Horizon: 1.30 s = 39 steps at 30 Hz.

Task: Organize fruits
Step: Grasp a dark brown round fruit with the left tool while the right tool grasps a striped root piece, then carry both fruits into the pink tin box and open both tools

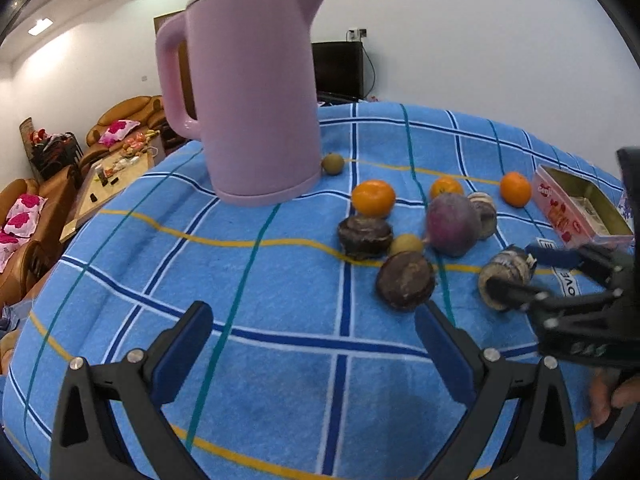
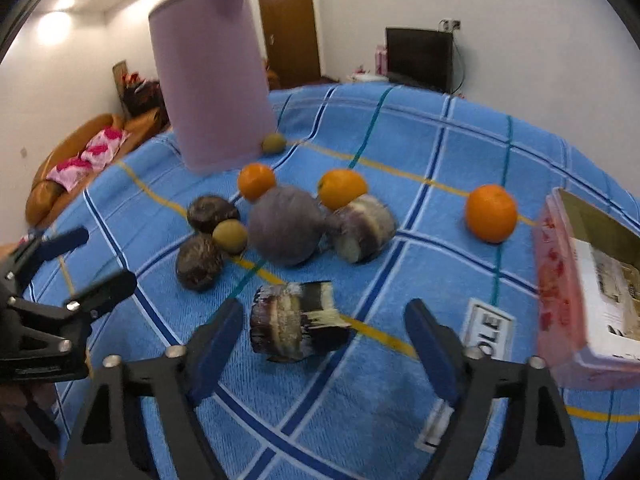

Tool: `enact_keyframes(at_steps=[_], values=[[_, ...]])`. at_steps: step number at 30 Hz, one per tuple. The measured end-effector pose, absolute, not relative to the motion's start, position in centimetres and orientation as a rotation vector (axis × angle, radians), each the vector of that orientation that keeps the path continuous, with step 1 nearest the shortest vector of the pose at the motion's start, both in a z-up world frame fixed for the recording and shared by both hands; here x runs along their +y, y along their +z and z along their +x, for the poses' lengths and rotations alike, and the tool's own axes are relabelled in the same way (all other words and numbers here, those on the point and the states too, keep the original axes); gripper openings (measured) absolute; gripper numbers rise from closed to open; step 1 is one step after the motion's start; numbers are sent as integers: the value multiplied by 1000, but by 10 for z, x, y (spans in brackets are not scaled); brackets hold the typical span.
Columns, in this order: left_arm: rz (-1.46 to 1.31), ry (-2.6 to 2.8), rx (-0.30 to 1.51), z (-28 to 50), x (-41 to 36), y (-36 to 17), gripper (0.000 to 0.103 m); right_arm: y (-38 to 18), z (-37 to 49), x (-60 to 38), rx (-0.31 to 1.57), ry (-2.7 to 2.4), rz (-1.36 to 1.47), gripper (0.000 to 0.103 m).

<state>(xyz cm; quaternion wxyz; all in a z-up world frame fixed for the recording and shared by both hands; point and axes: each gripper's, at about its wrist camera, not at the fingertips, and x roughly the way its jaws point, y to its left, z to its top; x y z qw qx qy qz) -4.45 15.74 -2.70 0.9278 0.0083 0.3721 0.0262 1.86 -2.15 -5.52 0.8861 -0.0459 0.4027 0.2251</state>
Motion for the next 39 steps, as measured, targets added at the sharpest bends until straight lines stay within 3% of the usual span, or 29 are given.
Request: enact_keyframes(at_steps=[1, 4, 9, 12, 14, 16, 18, 20, 30, 39], values=[[11, 49, 767, -42, 156, -27, 103, -59, 21, -19, 861, 484, -95, 59], [-7, 27, 776, -37, 149, -25, 103, -60, 22, -22, 868, 507, -91, 48], [0, -21, 806, -20, 125, -30, 100, -51, 14, -41, 818, 463, -74, 48], [13, -54, 856, -5, 110, -40, 87, -42, 10, -56, 762, 438, -46, 47], [17, -55, 899, 3, 105, -48, 73, -37, 7, -68, 732, 426, -13, 47], [-1, -51, 913, 7, 106, -52, 71, -35, 9, -76, 727, 419, 1, 47], [-19, -45, 906, 7, 111, -52, 62, -37, 11, -80, 739, 412, 4, 47], [-39, -51, 900, 6, 115, -51, 43, -41, 14, -80, 764, 409, 1, 46], [-59, -53, 793, -13, 116, -33, 43, -19, 3, -88, 653, 404, 14, 46], [-27, -154, 665, -9, 71, 9, 43, 11, 4, -147, 534, 266, 68, 46]])
